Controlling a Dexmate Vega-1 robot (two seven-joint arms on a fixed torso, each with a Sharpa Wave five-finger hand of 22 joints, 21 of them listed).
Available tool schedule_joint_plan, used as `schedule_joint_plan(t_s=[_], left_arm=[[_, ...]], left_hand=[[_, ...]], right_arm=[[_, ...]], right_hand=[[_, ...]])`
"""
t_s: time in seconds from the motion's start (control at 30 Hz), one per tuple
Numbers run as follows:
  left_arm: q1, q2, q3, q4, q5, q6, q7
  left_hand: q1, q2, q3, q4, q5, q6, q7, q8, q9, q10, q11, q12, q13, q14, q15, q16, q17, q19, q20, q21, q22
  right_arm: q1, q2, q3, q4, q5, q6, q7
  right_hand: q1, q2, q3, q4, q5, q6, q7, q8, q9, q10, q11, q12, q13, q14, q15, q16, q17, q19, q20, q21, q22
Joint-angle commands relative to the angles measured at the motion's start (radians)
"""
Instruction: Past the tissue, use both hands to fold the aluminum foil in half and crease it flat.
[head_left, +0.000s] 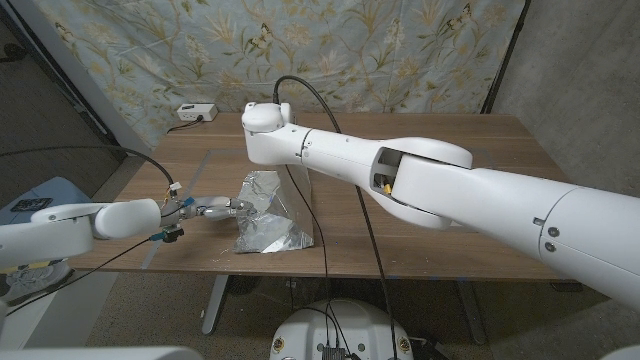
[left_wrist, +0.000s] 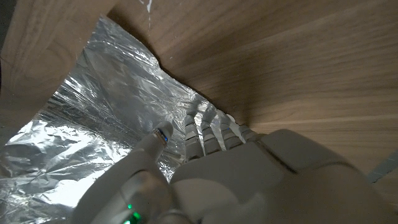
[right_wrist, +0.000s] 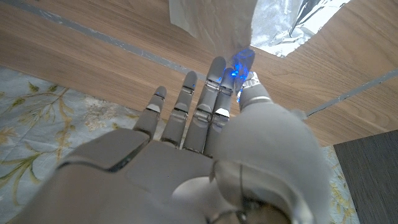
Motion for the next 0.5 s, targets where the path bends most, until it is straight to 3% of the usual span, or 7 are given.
schedule_joint_plan(t_s=[0.03,0.07,0.1,0.13,0.17,0.33,0.5], left_arm=[[-0.013,0.000,0.016,-0.001,0.001,-0.002,0.004],[-0.016,0.000,0.020,-0.002,0.002,-0.002,0.004],[-0.017,0.000,0.021,-0.002,0.003,-0.003,0.004],[-0.020,0.000,0.024,-0.002,0.004,-0.004,0.005],[-0.025,0.000,0.030,-0.002,0.004,-0.005,0.004],[-0.025,0.000,0.030,-0.001,0.007,-0.006,0.004],[-0.002,0.000,0.004,-0.002,0.008,-0.002,0.005]], left_hand=[[0.015,0.003,0.002,-0.009,0.001,0.008,-0.006,0.010,0.004,0.006,0.006,0.006,0.002,0.007,0.001,0.005,0.005,-0.003,-0.001,0.005,0.005],[0.016,0.003,0.002,-0.010,0.002,0.008,-0.005,0.010,0.004,0.006,0.007,0.006,0.002,0.008,0.002,0.006,0.005,-0.003,-0.001,0.005,0.005],[0.017,0.003,0.002,-0.011,0.002,0.007,-0.005,0.010,0.004,0.006,0.007,0.006,0.002,0.008,0.002,0.006,0.005,-0.003,0.000,0.005,0.005],[0.018,0.004,0.002,-0.011,0.002,0.008,-0.006,0.010,0.004,0.006,0.007,0.006,0.002,0.008,0.001,0.006,0.005,-0.003,-0.001,0.005,0.005],[0.018,0.004,0.003,-0.012,0.002,0.007,-0.006,0.010,0.004,0.006,0.007,0.006,0.002,0.008,0.002,0.005,0.005,-0.003,-0.001,0.005,0.005],[0.022,0.004,0.004,-0.015,0.003,0.008,-0.007,0.010,0.004,0.006,0.006,0.006,0.002,0.008,0.000,0.005,0.005,-0.003,-0.001,0.005,0.005],[0.025,0.004,0.004,-0.018,0.004,0.008,-0.007,0.010,0.004,0.006,0.005,0.006,0.002,0.007,0.000,0.005,0.005,-0.003,-0.001,0.005,0.005]], right_arm=[[-0.003,0.041,0.069,0.085,0.051,0.080,-0.022],[-0.005,0.040,0.075,0.084,0.056,0.085,-0.023],[-0.005,0.043,0.079,0.089,0.058,0.091,-0.026],[-0.007,0.044,0.083,0.091,0.059,0.095,-0.034],[-0.010,0.044,0.089,0.089,0.062,0.098,-0.041],[-0.014,0.049,0.114,0.105,0.078,0.122,-0.057],[-0.019,0.056,0.135,0.127,0.094,0.139,-0.074]], right_hand=[[-0.078,0.002,-0.027,0.038,0.001,-0.029,0.008,-0.003,0.001,-0.026,0.011,-0.009,0.010,-0.004,0.024,-0.015,-0.003,-0.011,0.002,-0.002,0.004],[-0.141,0.011,-0.046,0.072,0.006,-0.047,0.010,-0.002,0.000,-0.038,0.010,-0.009,0.016,-0.011,0.025,-0.025,-0.005,-0.017,0.001,-0.002,0.004],[-0.163,0.010,-0.055,0.083,0.008,-0.054,0.012,-0.002,-0.001,-0.042,0.016,-0.010,0.017,-0.012,0.028,-0.029,-0.007,-0.020,0.001,-0.002,0.004],[-0.239,0.015,-0.081,0.126,0.015,-0.060,0.016,0.002,-0.003,-0.037,0.037,-0.010,0.015,-0.011,0.036,-0.036,-0.007,-0.025,0.002,-0.001,0.004],[-0.288,0.027,-0.095,0.156,0.023,-0.057,0.021,0.006,-0.004,-0.040,0.028,-0.011,0.014,-0.008,0.044,-0.040,-0.008,-0.025,0.002,0.000,0.005],[-0.370,0.046,-0.119,0.207,0.037,-0.069,0.036,0.005,-0.006,-0.046,0.044,-0.014,0.012,-0.004,0.056,-0.048,-0.009,-0.026,0.002,0.001,0.005],[-0.396,0.053,-0.125,0.222,0.043,-0.083,0.045,0.002,-0.007,-0.057,0.051,-0.017,0.014,-0.007,0.061,-0.053,-0.011,-0.027,0.002,0.001,0.005]])
